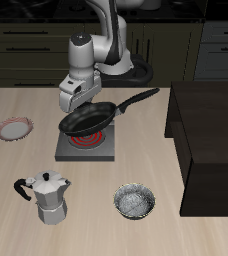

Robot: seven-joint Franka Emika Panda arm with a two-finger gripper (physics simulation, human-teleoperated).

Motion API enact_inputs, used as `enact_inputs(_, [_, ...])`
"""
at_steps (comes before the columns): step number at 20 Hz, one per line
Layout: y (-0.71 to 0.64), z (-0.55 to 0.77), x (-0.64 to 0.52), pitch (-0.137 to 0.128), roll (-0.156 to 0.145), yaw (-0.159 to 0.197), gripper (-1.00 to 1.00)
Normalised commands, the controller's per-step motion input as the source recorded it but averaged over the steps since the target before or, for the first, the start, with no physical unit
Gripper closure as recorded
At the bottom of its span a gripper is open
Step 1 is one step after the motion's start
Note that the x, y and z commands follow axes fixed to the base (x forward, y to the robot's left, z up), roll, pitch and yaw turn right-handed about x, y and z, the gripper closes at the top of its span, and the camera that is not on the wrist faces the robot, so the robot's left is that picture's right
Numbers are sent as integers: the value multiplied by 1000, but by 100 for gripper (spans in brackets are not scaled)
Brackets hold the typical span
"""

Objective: Turn off the stove

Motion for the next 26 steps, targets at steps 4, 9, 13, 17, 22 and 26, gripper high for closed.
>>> enact_inputs(4, [22, 59, 37, 3, 14, -20, 100])
enact_inputs(9, [-10, 63, 98, -12, 5, -3, 100])
enact_inputs(13, [51, 99, 149, -10, 23, -47, 100])
enact_inputs(17, [34, -37, 101, 9, 0, -54, 100])
enact_inputs(22, [60, 5, 85, -7, -1, -69, 100])
enact_inputs(26, [50, 12, 79, -11, -2, -51, 100])
